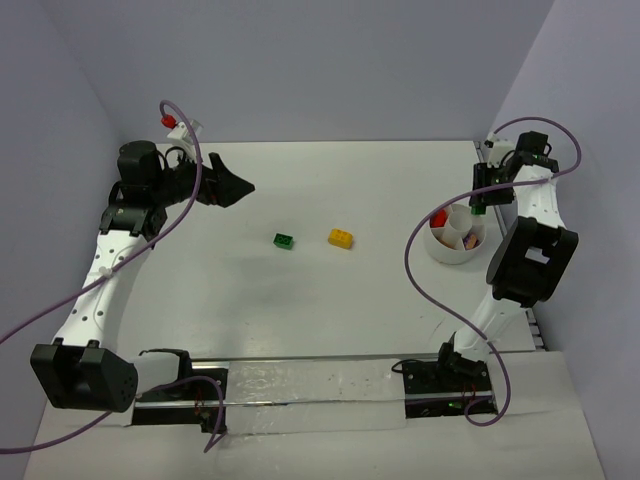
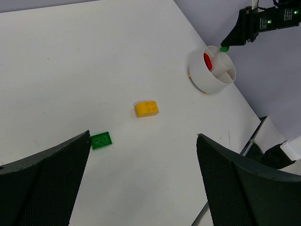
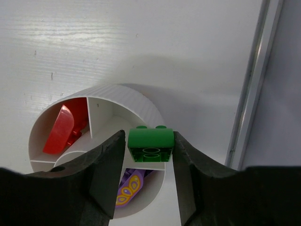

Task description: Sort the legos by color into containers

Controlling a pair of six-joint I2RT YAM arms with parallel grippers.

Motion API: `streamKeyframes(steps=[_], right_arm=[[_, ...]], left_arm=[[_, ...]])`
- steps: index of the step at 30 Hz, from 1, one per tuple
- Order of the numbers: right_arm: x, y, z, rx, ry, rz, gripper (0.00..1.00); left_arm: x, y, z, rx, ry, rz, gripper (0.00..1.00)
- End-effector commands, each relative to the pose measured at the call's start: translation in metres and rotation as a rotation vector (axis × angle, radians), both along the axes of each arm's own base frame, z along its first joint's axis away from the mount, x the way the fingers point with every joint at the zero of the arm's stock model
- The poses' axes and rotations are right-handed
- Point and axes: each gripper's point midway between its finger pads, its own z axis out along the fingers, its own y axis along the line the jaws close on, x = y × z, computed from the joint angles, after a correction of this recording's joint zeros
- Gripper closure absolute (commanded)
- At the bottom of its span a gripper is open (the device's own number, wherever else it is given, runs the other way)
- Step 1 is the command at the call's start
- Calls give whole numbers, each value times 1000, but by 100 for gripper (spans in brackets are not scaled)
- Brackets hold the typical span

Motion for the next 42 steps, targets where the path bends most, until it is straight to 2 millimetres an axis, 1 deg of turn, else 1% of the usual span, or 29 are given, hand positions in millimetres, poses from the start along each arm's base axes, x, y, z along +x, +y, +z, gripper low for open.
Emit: streamKeyframes(steps=[1,3,7,12,15,19,21,22,24,25,26,27,29,30,31,32,33,34,35,37,38,39,41,42], right_arm=[[0,10,4,16,-4,25,40],[1,11,6,17,-6,27,36],[0,15,14,26,-13,32,34],[0,29,25,47,-15,65,35],[0,38,40,68,-47,84,35],[-2,48,49,86,-39,103,36],[-1,53,60,91,-61,117,35],[-1,61,74,109,-103,145,35],[0,82,92,121,-157,196,33],[0,94,102,117,-184,228,32],[-1,107,118,95,-221,260,31],[-1,142,124,85,-229,346,28],[-3,168,134,36,-230,402,25],[-5,189,135,26,-222,452,25],[-8,221,134,23,-210,526,24],[-12,252,129,22,-188,596,23],[-12,270,122,10,-162,633,22],[-11,287,115,-4,-136,667,11],[-17,311,109,-12,-116,714,0],[-18,358,91,-30,-88,791,0],[-23,384,84,-34,-86,834,0],[-24,398,78,-40,-84,859,0],[-21,432,57,-44,-75,908,1],[-25,444,54,-41,-76,929,1]], left_arm=[[3,-1,17,-4,-56,4,1],[3,0,17,-4,-56,5,1],[3,0,18,-3,-60,5,1],[4,0,16,-2,-57,4,1],[3,0,16,0,-59,4,1],[3,0,17,4,-62,4,1],[2,0,18,3,-66,3,1],[1,0,19,4,-71,4,1],[1,1,16,7,-67,6,1],[1,1,15,9,-66,7,1],[0,2,13,12,-59,8,1],[-1,1,12,9,-53,5,1],[-1,2,15,-1,-54,11,1],[-1,3,17,-9,-56,13,1],[-2,4,20,-24,-55,12,1],[-4,5,24,-38,-58,10,1],[-4,6,27,-58,-57,11,1],[-3,10,30,-79,-56,18,1],[-2,15,33,-95,-61,31,1],[-1,25,40,-135,-64,48,1],[-1,32,45,-144,-82,56,1],[-2,35,48,-152,-87,61,1],[-2,39,53,-156,-102,64,1],[-2,41,54,-155,-103,67,1]])
